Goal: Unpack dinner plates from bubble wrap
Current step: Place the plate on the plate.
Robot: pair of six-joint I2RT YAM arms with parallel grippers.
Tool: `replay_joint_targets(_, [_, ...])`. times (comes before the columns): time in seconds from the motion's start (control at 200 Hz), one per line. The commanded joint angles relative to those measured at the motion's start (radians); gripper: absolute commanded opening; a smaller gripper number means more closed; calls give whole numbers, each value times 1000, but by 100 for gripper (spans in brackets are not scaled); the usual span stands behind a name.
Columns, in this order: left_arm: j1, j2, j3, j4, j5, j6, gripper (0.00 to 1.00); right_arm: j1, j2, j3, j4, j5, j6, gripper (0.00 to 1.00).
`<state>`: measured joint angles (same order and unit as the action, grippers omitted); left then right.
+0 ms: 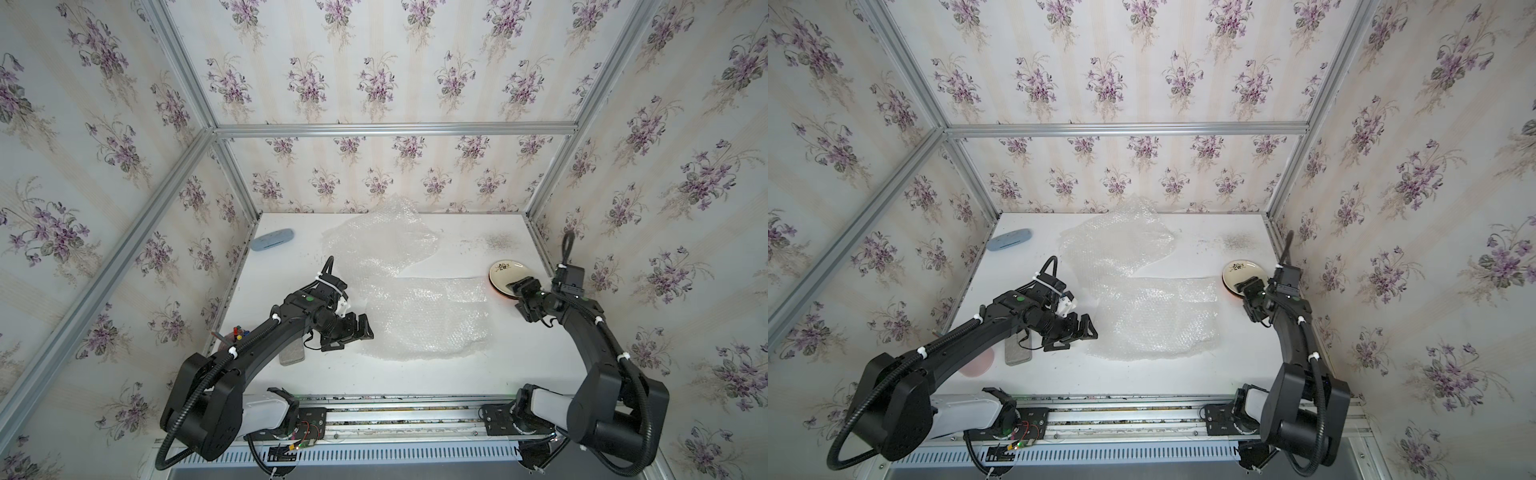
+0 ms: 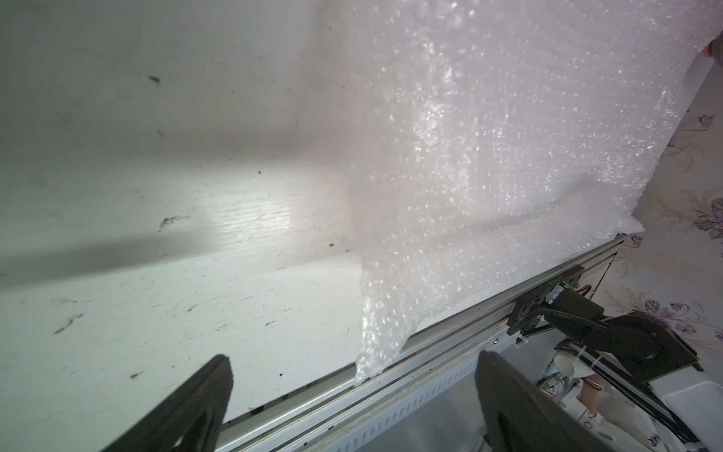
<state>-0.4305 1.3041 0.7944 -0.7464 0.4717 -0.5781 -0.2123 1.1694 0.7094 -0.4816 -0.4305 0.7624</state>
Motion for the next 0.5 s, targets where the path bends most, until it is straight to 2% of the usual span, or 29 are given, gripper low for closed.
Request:
replay_joint_targets(0.0, [3,23,-10,-19,76,1,99,135,-85,-65,-227,22,-23,70])
replay_joint_targets(0.07, [3,34,-15,-14,78,2,99,208,-155,-101,-274,70,-7,71])
replay_joint_targets(0.145, [3,44,-24,-10,85,9,99,229,-205,-138,-302,97,-13,72])
replay_joint_targets(0.325, [3,57,-54,15,104,6,99,250,-230,-201,-311,62,-32,71])
replay_joint_targets(0.495, [0,105,-65,118,123,-43,99,285,-200,-239,-249,10,-1,68])
